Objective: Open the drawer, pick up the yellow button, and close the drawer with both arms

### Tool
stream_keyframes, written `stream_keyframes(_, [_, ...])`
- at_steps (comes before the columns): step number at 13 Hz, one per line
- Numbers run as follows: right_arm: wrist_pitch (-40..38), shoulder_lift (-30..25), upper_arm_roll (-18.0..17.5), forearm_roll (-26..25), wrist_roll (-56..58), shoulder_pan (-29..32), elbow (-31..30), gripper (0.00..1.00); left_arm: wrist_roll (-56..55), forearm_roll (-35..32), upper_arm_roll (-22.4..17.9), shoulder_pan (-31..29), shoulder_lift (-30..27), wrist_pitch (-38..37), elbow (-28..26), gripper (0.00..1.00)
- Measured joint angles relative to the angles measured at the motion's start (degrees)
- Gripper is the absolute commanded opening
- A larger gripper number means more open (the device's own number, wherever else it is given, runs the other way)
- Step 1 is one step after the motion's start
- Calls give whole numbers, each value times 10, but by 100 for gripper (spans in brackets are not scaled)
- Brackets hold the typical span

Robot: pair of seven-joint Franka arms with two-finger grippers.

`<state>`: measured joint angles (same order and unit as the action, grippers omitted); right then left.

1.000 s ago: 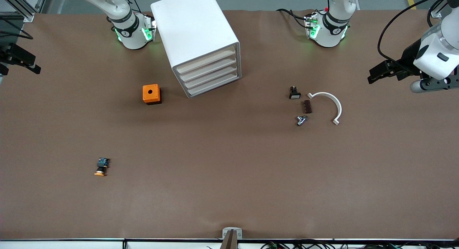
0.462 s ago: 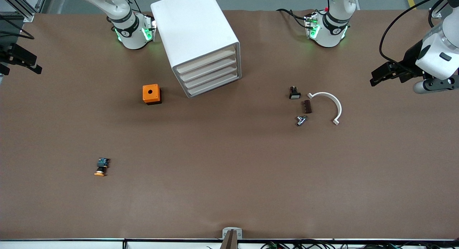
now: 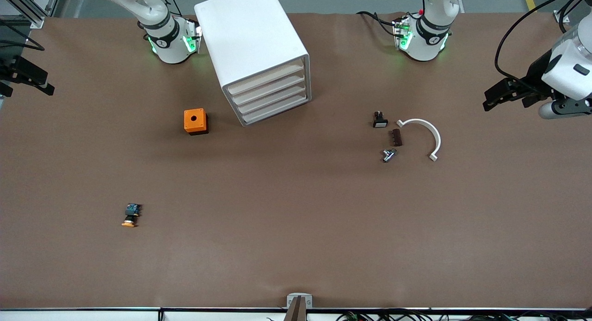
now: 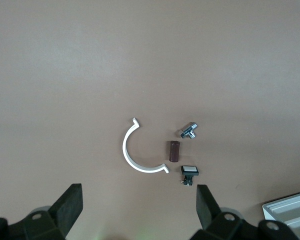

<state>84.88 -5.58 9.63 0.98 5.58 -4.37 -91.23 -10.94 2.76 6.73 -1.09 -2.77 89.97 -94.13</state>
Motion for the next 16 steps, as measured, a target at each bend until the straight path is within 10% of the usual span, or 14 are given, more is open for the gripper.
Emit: stream_keyframes(16, [0, 0, -21, 0, 1, 31, -1, 100, 11, 0, -2, -1, 0, 0, 22, 100])
